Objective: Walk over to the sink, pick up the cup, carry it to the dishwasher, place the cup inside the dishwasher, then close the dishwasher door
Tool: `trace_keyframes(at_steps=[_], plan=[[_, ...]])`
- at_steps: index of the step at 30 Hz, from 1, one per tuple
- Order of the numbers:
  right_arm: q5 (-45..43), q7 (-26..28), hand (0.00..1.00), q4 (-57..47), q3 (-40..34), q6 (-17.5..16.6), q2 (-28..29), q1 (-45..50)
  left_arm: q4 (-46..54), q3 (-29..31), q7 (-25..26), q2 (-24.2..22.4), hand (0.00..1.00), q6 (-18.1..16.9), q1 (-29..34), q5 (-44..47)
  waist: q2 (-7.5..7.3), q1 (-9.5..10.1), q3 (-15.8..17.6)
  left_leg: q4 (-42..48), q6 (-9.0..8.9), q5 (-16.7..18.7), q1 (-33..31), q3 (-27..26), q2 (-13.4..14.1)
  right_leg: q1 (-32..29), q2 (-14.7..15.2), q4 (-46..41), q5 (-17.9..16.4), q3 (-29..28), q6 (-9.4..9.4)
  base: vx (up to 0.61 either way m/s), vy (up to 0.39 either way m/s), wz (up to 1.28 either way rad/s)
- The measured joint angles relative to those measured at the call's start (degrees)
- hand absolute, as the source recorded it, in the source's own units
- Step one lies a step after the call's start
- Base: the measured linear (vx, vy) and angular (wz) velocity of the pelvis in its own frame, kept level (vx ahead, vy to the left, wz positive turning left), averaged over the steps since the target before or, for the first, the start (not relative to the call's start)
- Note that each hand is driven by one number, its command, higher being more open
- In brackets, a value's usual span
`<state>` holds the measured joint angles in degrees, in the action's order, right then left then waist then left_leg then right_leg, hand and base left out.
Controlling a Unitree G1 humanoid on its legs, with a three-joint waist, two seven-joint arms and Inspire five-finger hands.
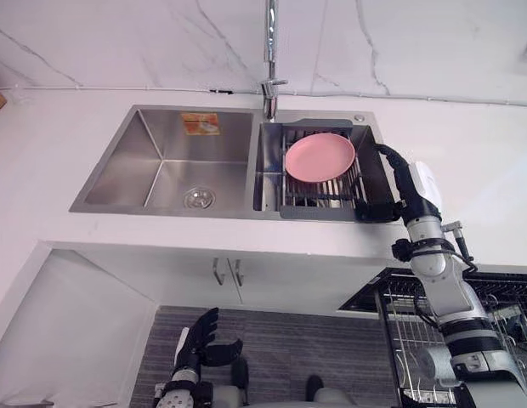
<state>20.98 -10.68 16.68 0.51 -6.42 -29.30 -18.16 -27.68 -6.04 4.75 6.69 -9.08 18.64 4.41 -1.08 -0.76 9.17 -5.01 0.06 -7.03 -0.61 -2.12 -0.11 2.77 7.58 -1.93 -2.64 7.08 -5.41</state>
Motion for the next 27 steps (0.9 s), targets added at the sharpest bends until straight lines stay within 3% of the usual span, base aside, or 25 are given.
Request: trace_keyframes(at_steps=[15,27], plan=[[0.00,0.53,0.90,11.26,6.54,0.17,-6.76,-9.03,-0.14,0.01,-0.03,-0.17,0.90,-0.02,0.33,0.06,-0.42,0.10,0.25,-0.31,-0.09,-0.07,-0.92,0.45,-0.42,-0.14,0.03,1.01,0.42,0.82,-0.04,0.00,0.000,0.00],[1.20,0.60,0.90,16.39,7.84,1.27,-6.85,-15.28,-0.18,1.36,0.17,-1.01,0.90,-0.13,0.27,0.12,-1.38,1.04,1.15,-0.05,-0.11,-0.26,-2.52,1.50,-0.83,-0.91,0.30,1.41,0.42,1.93,-0.05,0.01,0.001,0.05]])
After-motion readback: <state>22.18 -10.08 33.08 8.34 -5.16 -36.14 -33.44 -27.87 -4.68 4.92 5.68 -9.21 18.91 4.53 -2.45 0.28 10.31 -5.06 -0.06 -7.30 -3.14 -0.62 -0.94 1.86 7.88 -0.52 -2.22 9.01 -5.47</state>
